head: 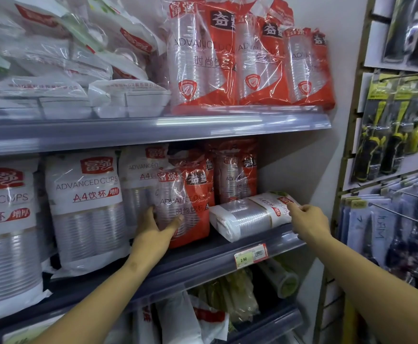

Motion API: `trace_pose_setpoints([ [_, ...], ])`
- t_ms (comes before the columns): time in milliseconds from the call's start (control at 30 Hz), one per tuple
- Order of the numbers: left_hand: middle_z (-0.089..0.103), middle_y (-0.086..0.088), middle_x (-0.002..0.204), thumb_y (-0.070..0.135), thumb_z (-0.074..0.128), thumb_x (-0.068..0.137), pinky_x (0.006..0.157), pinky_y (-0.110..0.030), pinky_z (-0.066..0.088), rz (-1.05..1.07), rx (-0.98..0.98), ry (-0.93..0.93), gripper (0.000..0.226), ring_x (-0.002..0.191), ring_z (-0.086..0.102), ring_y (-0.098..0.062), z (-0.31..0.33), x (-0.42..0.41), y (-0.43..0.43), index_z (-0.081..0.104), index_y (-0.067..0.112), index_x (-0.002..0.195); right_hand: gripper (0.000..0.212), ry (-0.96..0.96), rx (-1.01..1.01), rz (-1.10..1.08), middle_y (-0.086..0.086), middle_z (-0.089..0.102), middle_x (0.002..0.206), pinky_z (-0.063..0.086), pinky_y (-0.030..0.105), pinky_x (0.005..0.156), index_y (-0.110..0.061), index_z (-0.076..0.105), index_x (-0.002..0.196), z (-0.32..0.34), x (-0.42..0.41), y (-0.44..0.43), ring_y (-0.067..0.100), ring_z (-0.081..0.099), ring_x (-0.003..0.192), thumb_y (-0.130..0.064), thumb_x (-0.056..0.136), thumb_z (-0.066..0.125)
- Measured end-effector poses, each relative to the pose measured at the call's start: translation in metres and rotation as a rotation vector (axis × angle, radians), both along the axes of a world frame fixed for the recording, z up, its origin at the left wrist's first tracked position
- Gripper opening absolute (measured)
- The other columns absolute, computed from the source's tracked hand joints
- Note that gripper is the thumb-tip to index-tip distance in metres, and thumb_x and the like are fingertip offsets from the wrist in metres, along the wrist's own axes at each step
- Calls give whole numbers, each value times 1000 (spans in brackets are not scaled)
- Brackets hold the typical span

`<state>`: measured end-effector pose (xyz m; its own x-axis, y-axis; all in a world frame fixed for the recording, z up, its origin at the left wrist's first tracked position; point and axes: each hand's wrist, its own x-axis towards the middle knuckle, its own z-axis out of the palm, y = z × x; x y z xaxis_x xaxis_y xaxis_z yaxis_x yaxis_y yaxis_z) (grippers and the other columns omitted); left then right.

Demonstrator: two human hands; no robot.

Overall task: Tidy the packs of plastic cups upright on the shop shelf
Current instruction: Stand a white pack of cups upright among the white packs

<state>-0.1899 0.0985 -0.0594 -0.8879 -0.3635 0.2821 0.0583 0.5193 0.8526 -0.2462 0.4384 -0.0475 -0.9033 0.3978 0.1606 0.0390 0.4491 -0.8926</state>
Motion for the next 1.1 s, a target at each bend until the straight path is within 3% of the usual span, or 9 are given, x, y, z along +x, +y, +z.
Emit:
trace_pose_setpoints([
  [200,49,0,141,59,65,82,95,-40,45,68,26,136,82,126,49,-25,-1,13,-3,29,26,148,32,-7,-36,4,9,68,79,58,44,74,-15,64,83,1,11,7,28,66,75,-43,96,54],
  [300,57,8,113,51,62,86,81,-33,46,107,-23,366,52,106,56,-16,4,30,2,47,28,129,30,-33,-63,10,11,67,81,57,43,74,-15,62,88,2,16,13,27,66,77,-43,96,54],
  [467,68,14,90,44,57,93,70,-12,46,-203,-44,403,9,85,64,-3,40,32,38,64,38,96,36,-72,-181,39,11,66,86,48,32,59,-11,64,94,10,19,16,24,63,73,-46,95,55],
  [533,71,15,90,44,58,93,72,-11,45,-355,-13,288,12,87,65,-2,55,20,56,67,36,94,43,-125,-254,61,7,64,82,46,31,55,-7,66,101,16,20,18,21,60,64,-48,92,56],
  [633,72,12,98,50,59,91,89,-33,50,-525,-4,84,20,97,65,-9,69,-4,82,70,34,96,51,-224,-332,121,4,61,75,45,29,52,-4,67,110,20,20,22,19,58,52,-49,87,62],
  [767,68,14,97,61,55,88,80,-26,46,-572,-107,-56,34,94,63,-7,83,-35,107,70,32,100,60,-310,-374,221,10,67,91,53,39,69,-6,62,123,23,24,21,28,68,74,-52,85,66],
  [900,66,1,113,58,54,91,95,-31,45,-580,-286,-179,48,102,61,-18,94,-66,124,66,26,124,59,-359,-338,261,14,69,105,57,47,89,-11,58,127,26,30,19,33,72,86,-54,87,63],
  [1000,60,-9,131,49,49,98,84,-23,39,-563,-508,-240,44,113,57,-24,99,-85,133,64,20,127,60,-372,-352,273,15,68,107,59,41,74,-11,56,131,29,34,14,32,72,86,-52,88,64],
  [1100,65,-16,122,36,50,100,74,-25,38,-505,-630,-279,39,99,60,-26,95,-102,141,66,6,120,60,-394,-355,273,15,67,109,57,34,59,-10,54,133,30,34,8,32,72,86,-49,89,65],
])
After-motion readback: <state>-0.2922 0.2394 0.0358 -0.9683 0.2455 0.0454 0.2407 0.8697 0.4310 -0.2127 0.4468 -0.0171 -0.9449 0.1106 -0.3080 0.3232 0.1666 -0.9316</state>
